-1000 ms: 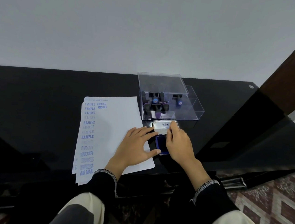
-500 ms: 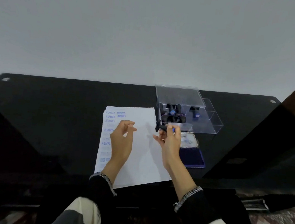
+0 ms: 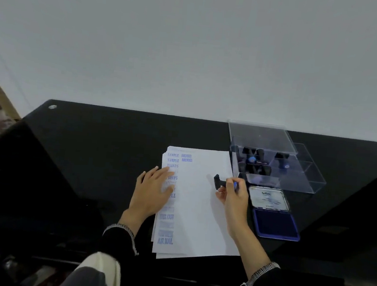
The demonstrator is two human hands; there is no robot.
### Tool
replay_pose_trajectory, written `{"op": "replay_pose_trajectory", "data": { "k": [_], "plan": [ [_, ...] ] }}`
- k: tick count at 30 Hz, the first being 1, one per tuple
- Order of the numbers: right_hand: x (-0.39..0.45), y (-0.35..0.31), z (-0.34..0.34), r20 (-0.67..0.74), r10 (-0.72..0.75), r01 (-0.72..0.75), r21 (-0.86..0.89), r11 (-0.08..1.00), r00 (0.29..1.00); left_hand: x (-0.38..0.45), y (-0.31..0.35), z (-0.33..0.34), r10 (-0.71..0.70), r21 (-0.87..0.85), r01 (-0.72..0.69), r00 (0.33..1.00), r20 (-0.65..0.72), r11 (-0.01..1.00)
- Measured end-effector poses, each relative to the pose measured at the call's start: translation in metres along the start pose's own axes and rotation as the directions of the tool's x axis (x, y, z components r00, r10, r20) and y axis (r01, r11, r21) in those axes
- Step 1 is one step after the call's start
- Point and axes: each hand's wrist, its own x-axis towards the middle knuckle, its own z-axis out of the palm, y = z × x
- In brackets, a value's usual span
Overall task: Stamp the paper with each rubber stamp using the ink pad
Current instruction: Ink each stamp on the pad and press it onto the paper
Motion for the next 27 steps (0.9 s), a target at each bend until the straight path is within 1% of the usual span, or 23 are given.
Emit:
{"op": "replay_pose_trajectory", "data": {
  "k": [2, 5, 8, 10, 13, 15, 17, 20, 27],
  "plan": [
    [0.002, -0.001, 0.000, 0.026, -0.026, 0.028, -0.055, 0.998, 0.999, 0.000, 0.000, 0.002, 0.001, 0.014, -0.001, 1.000, -0.020, 1.000],
    [0.011, -0.006, 0.006, 0.078, -0.117, 0.131, -0.190, 0.973, 0.990, 0.001, 0.000, 0.004, -0.001, 0.028, 0.002, 0.999, -0.041, 1.000],
    [0.027, -0.013, 0.024, 0.196, -0.168, 0.226, -0.327, 0.917, 0.966, 0.001, -0.002, 0.006, 0.000, 0.036, 0.002, 0.998, -0.060, 0.999],
    [0.040, -0.018, 0.038, 0.293, -0.168, 0.284, -0.418, 0.863, 0.941, 0.001, -0.003, 0.007, 0.010, 0.011, -0.009, 0.997, -0.077, 1.000],
    [0.057, -0.030, 0.057, 0.422, -0.196, 0.419, -0.538, 0.731, 0.885, 0.001, -0.003, 0.006, 0.013, -0.002, -0.013, 0.997, -0.079, 1.000],
    [0.068, -0.036, 0.067, 0.494, -0.181, 0.473, -0.569, 0.672, 0.850, 0.001, -0.003, 0.006, 0.012, -0.001, -0.012, 0.996, -0.088, 1.000],
    [0.077, -0.037, 0.074, 0.564, -0.129, 0.522, -0.620, 0.586, 0.815, 0.001, -0.002, 0.006, 0.013, 0.005, -0.013, 0.995, -0.095, 1.000],
    [0.083, -0.035, 0.083, 0.615, -0.054, 0.565, -0.681, 0.465, 0.786, 0.001, -0.002, 0.006, 0.007, 0.021, -0.005, 0.996, -0.091, 1.000],
    [0.079, -0.028, 0.092, 0.639, -0.035, 0.610, -0.714, 0.345, 0.768, 0.002, -0.001, 0.006, -0.016, 0.030, 0.019, 0.996, -0.085, 0.999]
  ]
}}
